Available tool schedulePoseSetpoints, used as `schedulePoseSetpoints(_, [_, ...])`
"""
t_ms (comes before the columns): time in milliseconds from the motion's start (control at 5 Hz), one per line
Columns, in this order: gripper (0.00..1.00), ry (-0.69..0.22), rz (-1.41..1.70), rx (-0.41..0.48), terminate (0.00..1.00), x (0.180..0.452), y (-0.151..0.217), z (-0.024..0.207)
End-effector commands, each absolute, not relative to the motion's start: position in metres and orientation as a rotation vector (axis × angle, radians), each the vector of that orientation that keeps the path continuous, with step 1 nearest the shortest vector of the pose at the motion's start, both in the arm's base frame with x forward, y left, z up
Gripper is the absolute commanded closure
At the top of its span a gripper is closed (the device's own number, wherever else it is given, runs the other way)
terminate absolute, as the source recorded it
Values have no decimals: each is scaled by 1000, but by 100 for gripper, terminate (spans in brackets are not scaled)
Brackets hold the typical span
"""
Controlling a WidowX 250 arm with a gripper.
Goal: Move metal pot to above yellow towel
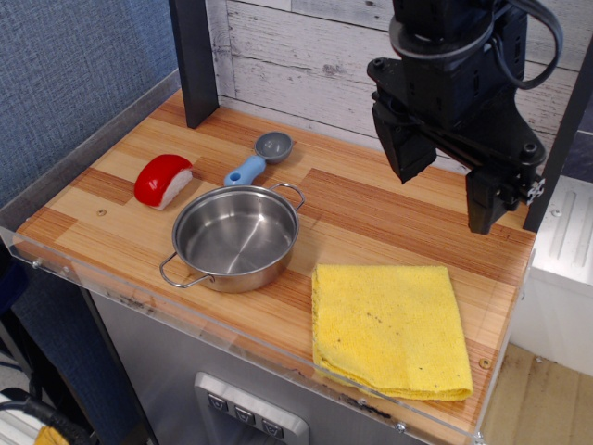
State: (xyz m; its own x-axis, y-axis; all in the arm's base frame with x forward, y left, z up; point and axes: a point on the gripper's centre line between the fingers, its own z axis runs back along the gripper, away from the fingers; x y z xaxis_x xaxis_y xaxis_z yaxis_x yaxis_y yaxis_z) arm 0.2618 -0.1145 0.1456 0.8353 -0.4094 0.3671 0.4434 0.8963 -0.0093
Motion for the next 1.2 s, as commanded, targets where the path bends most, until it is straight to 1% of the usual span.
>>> schedulePoseSetpoints(0, [0, -367, -452, -95, 0, 262, -114, 146])
schedulePoseSetpoints(400, [0, -346, -354, -33, 0, 247, -72, 121])
schedulePoseSetpoints(600, [0, -343, -360, 9, 0, 246, -48, 115])
schedulePoseSetpoints(800, [0, -326, -339, 23, 0, 251, -30, 108])
schedulePoseSetpoints(1000, [0, -291, -301, 21, 0, 259, -13, 93])
